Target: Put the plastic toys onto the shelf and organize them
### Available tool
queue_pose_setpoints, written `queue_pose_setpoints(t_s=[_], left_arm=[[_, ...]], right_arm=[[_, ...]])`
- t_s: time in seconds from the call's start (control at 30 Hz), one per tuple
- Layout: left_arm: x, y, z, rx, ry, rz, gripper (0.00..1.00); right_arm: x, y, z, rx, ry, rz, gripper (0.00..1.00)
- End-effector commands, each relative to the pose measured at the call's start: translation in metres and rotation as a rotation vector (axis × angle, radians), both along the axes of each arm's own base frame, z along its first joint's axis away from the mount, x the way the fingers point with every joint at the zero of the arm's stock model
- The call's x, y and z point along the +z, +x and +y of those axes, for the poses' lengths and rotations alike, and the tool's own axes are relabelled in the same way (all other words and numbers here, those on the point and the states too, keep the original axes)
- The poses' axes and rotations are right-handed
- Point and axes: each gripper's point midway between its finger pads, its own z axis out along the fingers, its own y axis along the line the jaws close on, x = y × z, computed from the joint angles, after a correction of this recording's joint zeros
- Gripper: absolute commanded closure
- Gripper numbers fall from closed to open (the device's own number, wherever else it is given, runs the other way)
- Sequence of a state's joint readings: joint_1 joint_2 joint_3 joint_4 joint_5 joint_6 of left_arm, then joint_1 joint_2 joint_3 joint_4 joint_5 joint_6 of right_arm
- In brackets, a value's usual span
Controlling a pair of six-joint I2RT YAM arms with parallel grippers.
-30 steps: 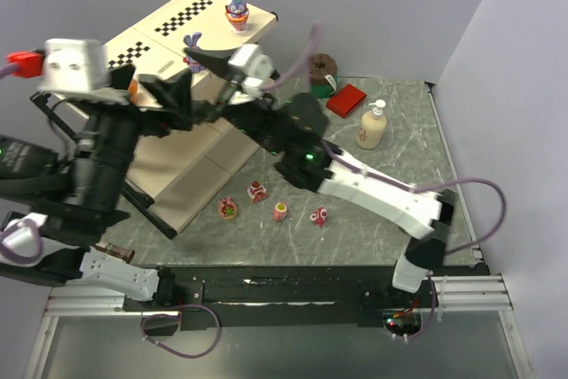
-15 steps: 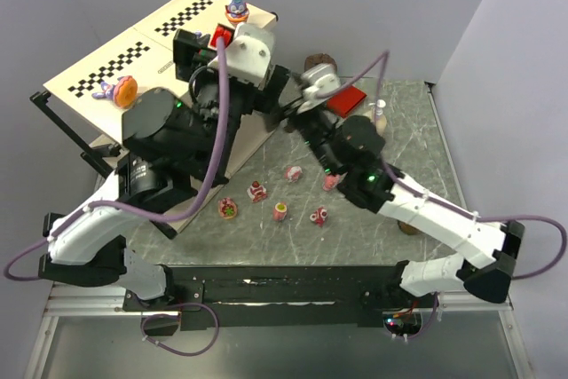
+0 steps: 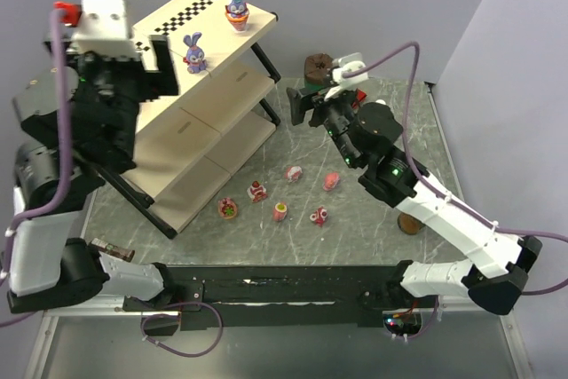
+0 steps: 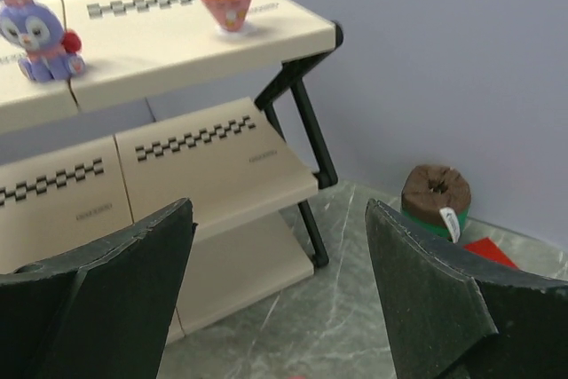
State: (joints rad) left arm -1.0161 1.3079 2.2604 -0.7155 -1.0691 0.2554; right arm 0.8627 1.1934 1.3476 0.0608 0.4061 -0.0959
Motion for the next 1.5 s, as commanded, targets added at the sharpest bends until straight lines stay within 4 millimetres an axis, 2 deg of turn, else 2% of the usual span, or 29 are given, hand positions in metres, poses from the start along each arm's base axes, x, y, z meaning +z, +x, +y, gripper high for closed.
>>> queue_pose_setpoints(t_s=[0.0, 0.07, 0.1, 0.17, 0.3, 0.37, 0.4, 0.73, 0.93, 1.17, 1.47], left_arm=[[-0.026, 0.002, 0.014, 0.008, -0.011, 0.077, 0.03], [-0.032, 0.005, 0.022, 0.014, -0.042, 0.091, 0.03], [-0.04, 0.009, 0.017, -0.014, -0.033, 0.111, 0.03], [-0.058, 0.018, 0.025, 0.024, -0.046, 0.156, 0.04], [-0.081, 0.033, 0.034, 0.027, -0.074, 0.216, 0.13], [-0.085, 0.039, 0.042, 0.033, -0.1, 0.222, 0.17], [-0.083, 0.04, 0.044, 0.037, -0.113, 0.215, 0.2], [-0.084, 0.057, 0.062, 0.071, -0.171, 0.209, 0.28], [-0.079, 0.06, 0.057, 0.03, -0.183, 0.202, 0.34], [-0.076, 0.057, 0.051, -0.006, -0.191, 0.197, 0.47], [-0.085, 0.055, 0.05, -0.011, -0.197, 0.222, 0.57]], right_arm=[[0.002, 0.003, 0.007, 0.027, 0.001, 0.043, 0.16], [0.002, 0.004, 0.009, 0.035, -0.002, 0.049, 0.16], [-0.001, 0.005, 0.009, 0.038, -0.007, 0.055, 0.16], [-0.002, 0.005, 0.01, 0.044, -0.01, 0.06, 0.16], [-0.007, 0.006, 0.01, 0.046, -0.024, 0.078, 0.16], [-0.012, 0.006, 0.01, 0.047, -0.032, 0.087, 0.16], [-0.012, 0.005, 0.009, 0.047, -0.031, 0.086, 0.16], [-0.023, 0.006, 0.003, 0.038, -0.045, 0.102, 0.16], [-0.028, 0.006, 0.0, 0.031, -0.045, 0.111, 0.16], [-0.034, 0.008, 0.001, 0.031, -0.049, 0.122, 0.16], [-0.04, 0.01, 0.003, 0.036, -0.057, 0.134, 0.16]])
